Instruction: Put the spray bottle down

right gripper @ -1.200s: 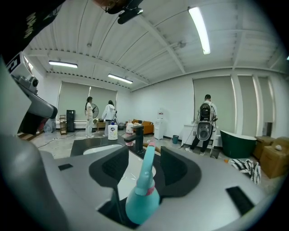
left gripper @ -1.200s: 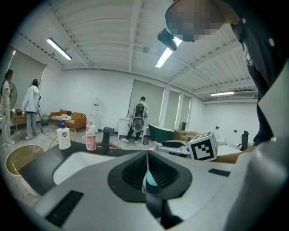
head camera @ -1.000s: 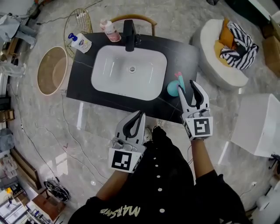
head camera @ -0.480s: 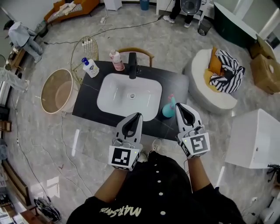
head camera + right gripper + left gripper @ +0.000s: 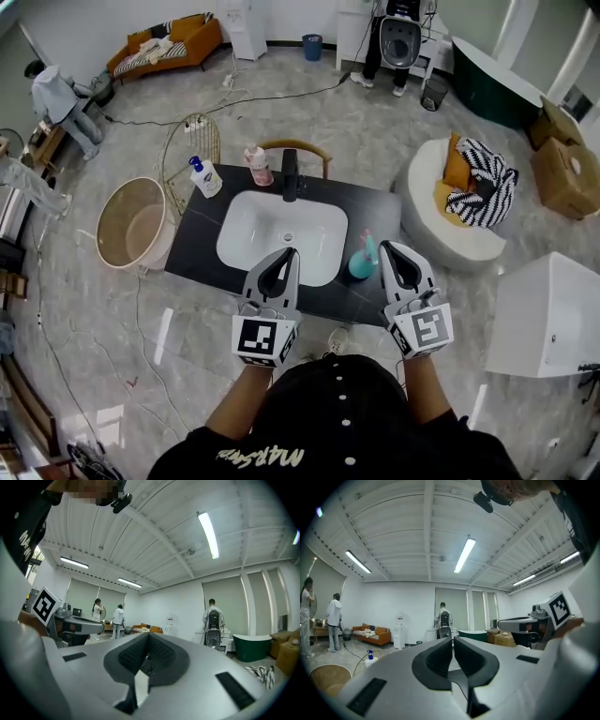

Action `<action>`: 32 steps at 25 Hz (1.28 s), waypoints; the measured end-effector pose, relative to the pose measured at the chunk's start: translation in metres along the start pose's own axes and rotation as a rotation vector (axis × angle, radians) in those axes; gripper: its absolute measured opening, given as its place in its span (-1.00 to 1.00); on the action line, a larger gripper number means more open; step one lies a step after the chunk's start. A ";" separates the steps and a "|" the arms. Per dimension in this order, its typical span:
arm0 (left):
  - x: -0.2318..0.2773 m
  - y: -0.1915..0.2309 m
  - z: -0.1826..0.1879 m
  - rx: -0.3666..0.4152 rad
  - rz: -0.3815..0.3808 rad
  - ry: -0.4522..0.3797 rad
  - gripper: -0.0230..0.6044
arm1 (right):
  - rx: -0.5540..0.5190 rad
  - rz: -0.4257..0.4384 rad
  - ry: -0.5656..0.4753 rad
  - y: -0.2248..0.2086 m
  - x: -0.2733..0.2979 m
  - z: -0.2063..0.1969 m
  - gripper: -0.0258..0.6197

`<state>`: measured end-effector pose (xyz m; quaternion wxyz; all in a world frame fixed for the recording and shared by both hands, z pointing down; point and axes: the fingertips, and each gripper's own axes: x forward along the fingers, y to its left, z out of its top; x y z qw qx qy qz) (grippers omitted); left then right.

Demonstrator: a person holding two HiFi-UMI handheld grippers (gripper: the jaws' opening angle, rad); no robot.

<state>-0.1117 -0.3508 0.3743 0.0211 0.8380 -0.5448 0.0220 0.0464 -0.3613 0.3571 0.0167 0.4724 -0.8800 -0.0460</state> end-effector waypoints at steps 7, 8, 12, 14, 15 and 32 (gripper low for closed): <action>-0.001 -0.004 0.002 0.010 0.000 -0.009 -0.86 | -0.001 -0.018 -0.009 -0.003 -0.008 0.002 -0.93; -0.001 -0.005 0.001 0.010 0.000 -0.007 -0.86 | -0.002 -0.018 -0.008 -0.004 -0.008 0.002 -0.93; 0.000 -0.005 0.002 0.010 -0.001 -0.012 -0.86 | -0.006 -0.020 -0.008 -0.004 -0.006 0.001 -0.93; 0.000 -0.003 0.003 0.013 -0.002 -0.013 -0.86 | -0.008 -0.018 -0.007 -0.003 -0.003 0.000 -0.93; 0.000 -0.003 0.003 0.013 -0.001 -0.014 -0.86 | -0.008 -0.016 -0.006 -0.002 -0.002 0.000 -0.93; 0.001 -0.001 0.002 0.012 0.009 -0.007 -0.86 | -0.013 0.000 -0.006 0.000 0.005 0.003 -0.93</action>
